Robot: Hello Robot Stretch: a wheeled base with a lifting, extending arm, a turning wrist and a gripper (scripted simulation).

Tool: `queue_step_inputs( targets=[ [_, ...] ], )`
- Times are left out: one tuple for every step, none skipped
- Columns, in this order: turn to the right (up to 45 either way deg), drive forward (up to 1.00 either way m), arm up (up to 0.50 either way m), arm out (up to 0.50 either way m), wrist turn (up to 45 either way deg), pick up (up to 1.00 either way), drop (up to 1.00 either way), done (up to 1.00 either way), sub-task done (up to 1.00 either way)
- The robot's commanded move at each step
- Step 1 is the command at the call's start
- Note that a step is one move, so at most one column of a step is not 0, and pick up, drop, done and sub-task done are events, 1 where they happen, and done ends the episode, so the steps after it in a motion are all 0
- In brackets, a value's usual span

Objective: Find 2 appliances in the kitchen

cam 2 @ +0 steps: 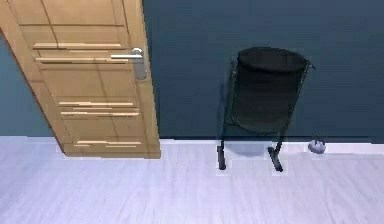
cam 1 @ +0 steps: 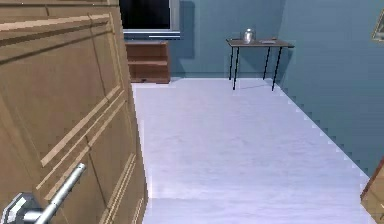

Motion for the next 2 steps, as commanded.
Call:
queue_step_inputs(
  targets=[
    [0.0,1.0,0.0,0.0,0.0,0.0,0.0,0.0,0.0],
    [3.0,0.0,0.0,0.0,0.0,0.0,0.0,0.0,0.0]
  ],
)
